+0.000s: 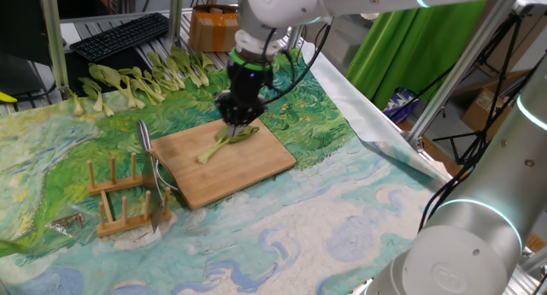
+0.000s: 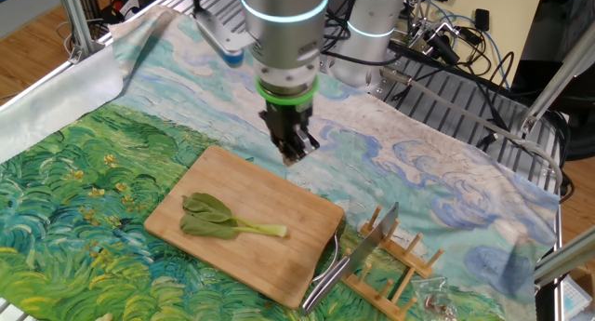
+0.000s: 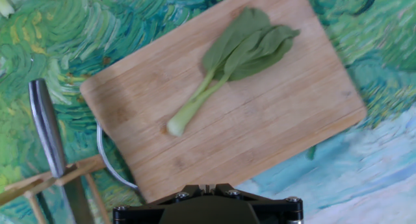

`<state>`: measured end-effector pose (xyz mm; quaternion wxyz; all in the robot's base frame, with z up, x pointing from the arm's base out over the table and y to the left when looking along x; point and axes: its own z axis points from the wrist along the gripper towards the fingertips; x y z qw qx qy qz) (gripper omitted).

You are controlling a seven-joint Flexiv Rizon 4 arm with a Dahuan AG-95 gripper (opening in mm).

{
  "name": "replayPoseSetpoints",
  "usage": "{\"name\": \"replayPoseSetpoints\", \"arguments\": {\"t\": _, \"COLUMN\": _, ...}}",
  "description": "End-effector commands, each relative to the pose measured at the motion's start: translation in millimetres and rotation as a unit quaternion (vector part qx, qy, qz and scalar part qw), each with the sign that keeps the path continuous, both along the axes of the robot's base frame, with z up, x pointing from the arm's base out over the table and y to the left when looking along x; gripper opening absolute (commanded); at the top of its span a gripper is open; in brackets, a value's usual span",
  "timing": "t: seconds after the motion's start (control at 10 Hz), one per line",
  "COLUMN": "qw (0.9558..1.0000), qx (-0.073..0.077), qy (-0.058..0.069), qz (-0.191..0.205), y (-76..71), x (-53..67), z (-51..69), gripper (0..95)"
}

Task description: Chop the pakchoi

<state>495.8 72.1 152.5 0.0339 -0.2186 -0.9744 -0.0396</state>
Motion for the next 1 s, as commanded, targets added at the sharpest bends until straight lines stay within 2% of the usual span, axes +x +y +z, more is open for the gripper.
{"name": "replayPoseSetpoints", "arguments": {"t": 0.1, "qw": 1.0, "qx": 0.001, "qy": 0.001, "qz": -0.007, "y": 12.9, "x": -0.7, "z": -9.3, "gripper": 0.0}}
{"name": "replayPoseSetpoints", "arguments": {"t": 0.3, "qw": 0.9998, "qx": 0.0, "qy": 0.001, "qz": -0.019, "y": 22.0, "x": 1.2, "z": -15.6, "gripper": 0.0}}
{"name": "replayPoseSetpoints", "arguments": {"t": 0.5, "qw": 0.9995, "qx": -0.001, "qy": 0.002, "qz": -0.03, "y": 33.0, "x": 8.1, "z": -18.0, "gripper": 0.0}}
{"name": "replayPoseSetpoints", "arguments": {"t": 1.0, "qw": 0.9989, "qx": -0.001, "qy": 0.011, "qz": -0.046, "y": 37.9, "x": 9.6, "z": -22.2, "gripper": 0.0}}
